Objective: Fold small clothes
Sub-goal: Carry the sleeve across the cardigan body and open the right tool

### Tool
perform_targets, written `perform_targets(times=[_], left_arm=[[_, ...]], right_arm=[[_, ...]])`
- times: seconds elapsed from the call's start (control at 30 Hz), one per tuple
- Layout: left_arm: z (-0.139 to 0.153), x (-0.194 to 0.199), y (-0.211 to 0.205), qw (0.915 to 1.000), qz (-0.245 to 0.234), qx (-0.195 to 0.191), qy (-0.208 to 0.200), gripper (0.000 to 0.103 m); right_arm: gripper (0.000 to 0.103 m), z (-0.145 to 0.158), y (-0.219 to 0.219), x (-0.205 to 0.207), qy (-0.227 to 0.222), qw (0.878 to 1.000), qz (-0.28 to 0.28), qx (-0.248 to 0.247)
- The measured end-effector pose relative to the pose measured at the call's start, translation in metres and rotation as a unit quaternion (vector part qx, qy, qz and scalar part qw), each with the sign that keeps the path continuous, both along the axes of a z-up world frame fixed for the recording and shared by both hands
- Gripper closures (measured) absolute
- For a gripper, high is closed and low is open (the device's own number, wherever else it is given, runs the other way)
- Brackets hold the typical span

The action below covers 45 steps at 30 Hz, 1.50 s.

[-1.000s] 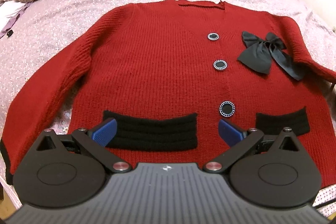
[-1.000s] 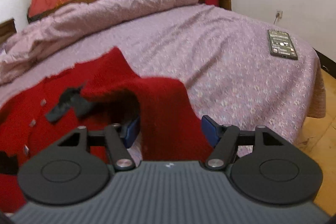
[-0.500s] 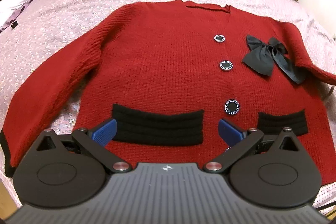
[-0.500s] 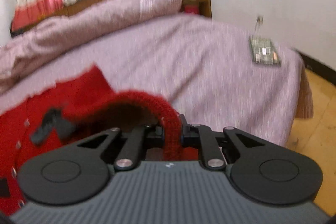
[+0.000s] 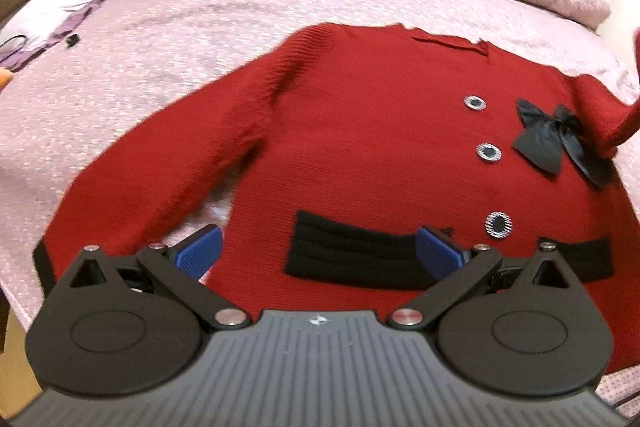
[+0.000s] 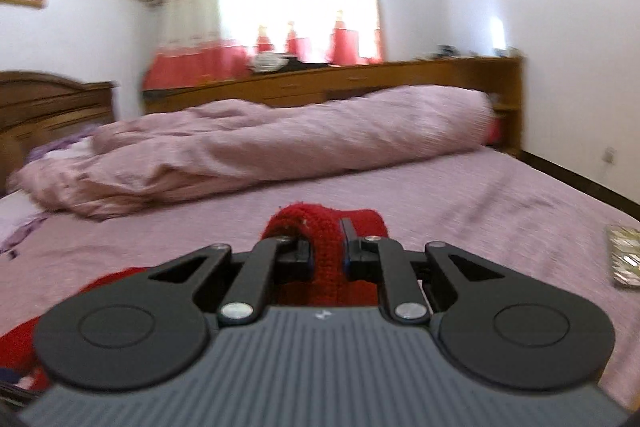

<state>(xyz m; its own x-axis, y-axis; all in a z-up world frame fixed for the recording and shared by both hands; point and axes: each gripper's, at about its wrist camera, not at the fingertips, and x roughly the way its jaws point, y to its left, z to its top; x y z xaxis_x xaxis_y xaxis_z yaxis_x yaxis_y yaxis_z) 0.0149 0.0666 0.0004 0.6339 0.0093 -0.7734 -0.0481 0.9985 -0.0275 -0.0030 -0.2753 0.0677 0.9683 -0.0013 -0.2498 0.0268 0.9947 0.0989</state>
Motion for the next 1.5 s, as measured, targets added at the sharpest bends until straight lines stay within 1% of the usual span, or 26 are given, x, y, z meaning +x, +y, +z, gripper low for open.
perform_targets(times=[0.1,0.2,0.3,0.37,0.47,0.53,0.57,0.6,0.63,0.7,0.73,0.8,0.83,0.9,0.97,1.07,1.17,1.23,1.33,1.43,1.5], left_arm=[[0.002,0.001,0.013,0.9999,0.014,0.004,-0.005,0.000],[0.003,0.003,0.024,0.9996,0.028,0.004,-0.009,0.000],[0.003,0.004,0.032,0.9992,0.036,0.008,-0.014,0.000],[0.002,0.005,0.035,0.9990,0.042,0.010,-0.013,0.000],[-0.001,0.008,0.039,0.9989,0.045,0.007,-0.008,0.000],[-0.002,0.008,0.039,0.9989,0.044,0.008,-0.008,0.000],[-0.002,0.008,0.038,0.9990,0.043,0.009,-0.009,0.000],[-0.002,0.009,0.037,0.9991,0.041,0.009,-0.010,0.000],[-0.002,0.009,0.036,0.9992,0.039,0.009,-0.011,0.000],[-0.001,0.012,0.032,0.9993,0.034,0.009,-0.013,0.000],[-0.001,0.013,0.029,0.9994,0.031,0.009,-0.014,0.000],[0.001,0.015,0.024,0.9996,0.024,0.008,-0.016,0.000],[0.002,0.016,0.021,0.9996,0.020,0.008,-0.017,0.000],[0.004,0.019,0.014,0.9997,0.009,0.009,-0.023,0.000],[0.008,0.021,0.007,0.9995,0.000,0.014,-0.029,0.000],[0.016,0.026,-0.004,0.9988,-0.016,0.019,-0.042,0.000],[0.024,0.029,-0.018,0.9977,-0.035,0.023,-0.054,0.000],[0.028,0.031,-0.029,0.9967,-0.050,0.023,-0.060,0.000],[0.032,0.031,-0.049,0.9944,-0.078,0.018,-0.069,0.000],[0.030,0.033,-0.075,0.9914,-0.106,0.019,-0.074,0.000],[0.026,0.036,-0.095,0.9891,-0.127,0.024,-0.070,0.000]], right_arm=[[0.089,-0.001,0.033,0.025,0.007,0.999,0.045,-0.012],[0.089,-0.010,0.065,0.049,0.027,0.996,0.085,-0.017],[0.087,-0.027,0.096,0.068,0.051,0.992,0.116,-0.028],[0.087,-0.043,0.115,0.080,0.077,0.988,0.130,-0.035],[0.086,-0.066,0.133,0.092,0.124,0.981,0.149,-0.025],[0.082,-0.080,0.141,0.092,0.154,0.976,0.152,-0.026],[0.077,-0.085,0.144,0.092,0.166,0.974,0.154,-0.028],[0.073,-0.089,0.147,0.087,0.171,0.972,0.156,-0.031],[0.072,-0.093,0.149,0.085,0.175,0.971,0.158,-0.035],[0.061,-0.094,0.147,0.079,0.178,0.971,0.154,-0.043],[0.058,-0.093,0.146,0.077,0.182,0.971,0.150,-0.041],[0.048,-0.090,0.138,0.071,0.193,0.970,0.143,-0.029],[0.045,-0.089,0.136,0.070,0.199,0.969,0.141,-0.027],[0.037,-0.087,0.131,0.063,0.205,0.968,0.143,-0.017],[0.036,-0.085,0.124,0.053,0.213,0.966,0.146,-0.007],[0.036,-0.083,0.116,0.043,0.227,0.963,0.145,-0.003],[0.036,-0.076,0.105,0.027,0.222,0.963,0.152,-0.005],[0.036,-0.072,0.095,0.018,0.218,0.965,0.147,-0.005],[0.036,-0.070,0.077,0.006,0.215,0.969,0.123,-0.012],[0.036,-0.077,0.058,-0.003,0.223,0.971,0.074,-0.039],[0.036,-0.083,0.045,-0.005,0.229,0.971,0.044,-0.051]])
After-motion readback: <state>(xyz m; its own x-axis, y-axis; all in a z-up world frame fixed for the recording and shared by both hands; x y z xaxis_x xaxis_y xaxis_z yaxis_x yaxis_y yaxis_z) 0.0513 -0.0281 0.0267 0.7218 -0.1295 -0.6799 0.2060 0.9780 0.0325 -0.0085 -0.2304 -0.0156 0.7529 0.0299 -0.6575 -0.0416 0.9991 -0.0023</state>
